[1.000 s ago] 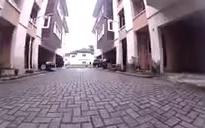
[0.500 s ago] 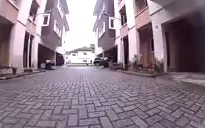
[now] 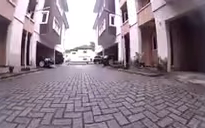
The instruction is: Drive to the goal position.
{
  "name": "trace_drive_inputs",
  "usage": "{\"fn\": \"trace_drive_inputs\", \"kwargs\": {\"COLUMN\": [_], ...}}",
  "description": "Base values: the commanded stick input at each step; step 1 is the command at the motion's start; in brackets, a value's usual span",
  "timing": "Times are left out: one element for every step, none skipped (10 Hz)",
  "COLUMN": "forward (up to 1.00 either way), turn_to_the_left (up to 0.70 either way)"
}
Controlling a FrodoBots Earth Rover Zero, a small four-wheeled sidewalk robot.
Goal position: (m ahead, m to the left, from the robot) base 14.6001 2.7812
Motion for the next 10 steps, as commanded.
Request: {"fn": "trace_drive_inputs", "kwargs": {"forward": [0.5, 0.5, 0.5, 0.5, 0.5, 0.5, 0.5, 0.5, 0.5, 0.5], "turn_to_the_left": [0.0, 0.0, 0.0, 0.0, 0.0, 0.0, 0.0, 0.0, 0.0, 0.0]}}
